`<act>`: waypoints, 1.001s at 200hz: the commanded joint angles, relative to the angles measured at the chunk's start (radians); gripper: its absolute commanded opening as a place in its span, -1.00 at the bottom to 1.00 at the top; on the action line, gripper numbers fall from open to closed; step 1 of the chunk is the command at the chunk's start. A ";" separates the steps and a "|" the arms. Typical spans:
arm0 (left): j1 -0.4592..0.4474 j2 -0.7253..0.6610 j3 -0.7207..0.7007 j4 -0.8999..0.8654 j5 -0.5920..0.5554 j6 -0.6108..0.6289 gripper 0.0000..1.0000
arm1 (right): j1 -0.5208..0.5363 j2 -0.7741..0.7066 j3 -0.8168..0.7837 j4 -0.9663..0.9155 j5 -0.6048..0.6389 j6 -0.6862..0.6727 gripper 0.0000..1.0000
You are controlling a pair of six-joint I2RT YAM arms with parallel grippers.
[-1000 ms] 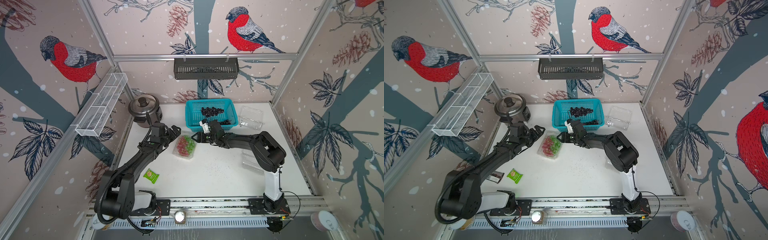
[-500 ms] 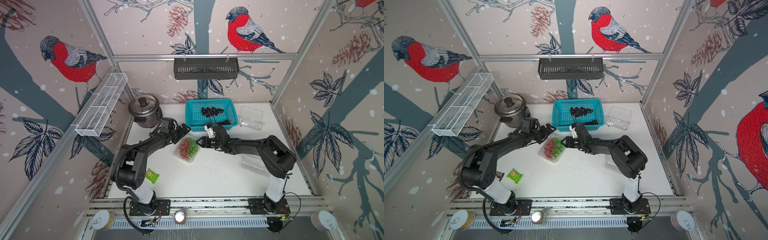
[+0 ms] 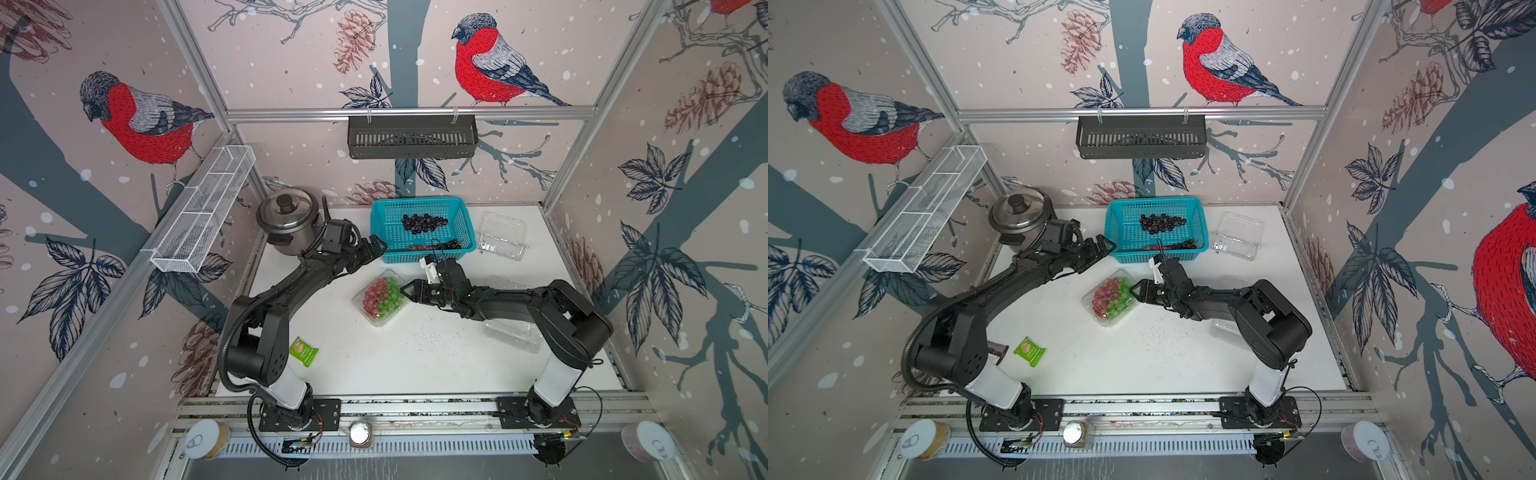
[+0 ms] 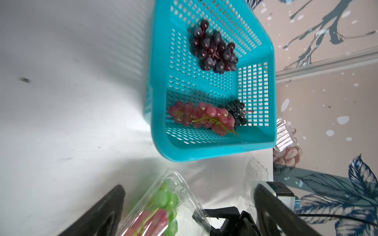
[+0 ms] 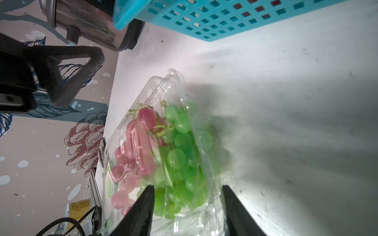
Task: Pack grapes into containers
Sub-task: Close the packing box at the center of the board.
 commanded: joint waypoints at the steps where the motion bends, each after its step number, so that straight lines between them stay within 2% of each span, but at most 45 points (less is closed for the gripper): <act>1: -0.012 -0.067 -0.041 -0.005 0.023 -0.016 0.96 | 0.000 -0.013 -0.013 0.021 -0.002 0.016 0.06; 18: -0.055 -0.092 -0.116 0.121 0.097 -0.094 0.96 | -0.004 -0.027 -0.026 0.037 -0.007 0.018 0.05; 55: -0.139 -0.094 -0.200 0.204 0.079 -0.150 0.96 | -0.020 -0.047 -0.049 0.073 -0.036 0.027 0.07; 137: -0.153 -0.106 -0.264 0.215 0.062 -0.159 0.96 | -0.076 -0.122 -0.160 0.188 -0.089 0.061 0.14; 181: -0.154 -0.122 -0.281 0.216 0.053 -0.162 0.96 | -0.114 -0.110 -0.232 0.288 -0.145 0.117 -0.04; 200: -0.154 -0.131 -0.289 0.220 0.048 -0.165 0.96 | -0.114 -0.095 -0.239 0.314 -0.155 0.128 -0.06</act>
